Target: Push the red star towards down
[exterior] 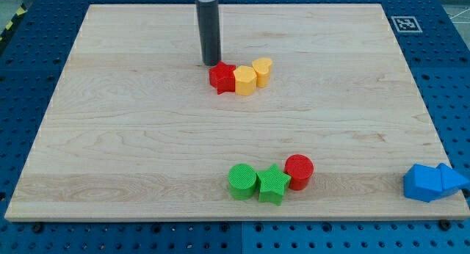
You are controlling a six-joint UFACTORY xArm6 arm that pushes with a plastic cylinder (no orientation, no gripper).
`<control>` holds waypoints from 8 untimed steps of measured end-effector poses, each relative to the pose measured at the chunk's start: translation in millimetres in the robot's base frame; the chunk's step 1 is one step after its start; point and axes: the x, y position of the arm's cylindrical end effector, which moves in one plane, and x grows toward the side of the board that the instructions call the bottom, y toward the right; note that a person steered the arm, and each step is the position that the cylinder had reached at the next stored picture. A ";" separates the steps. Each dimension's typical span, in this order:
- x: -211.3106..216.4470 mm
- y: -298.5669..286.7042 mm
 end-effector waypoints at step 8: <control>141.0 43.9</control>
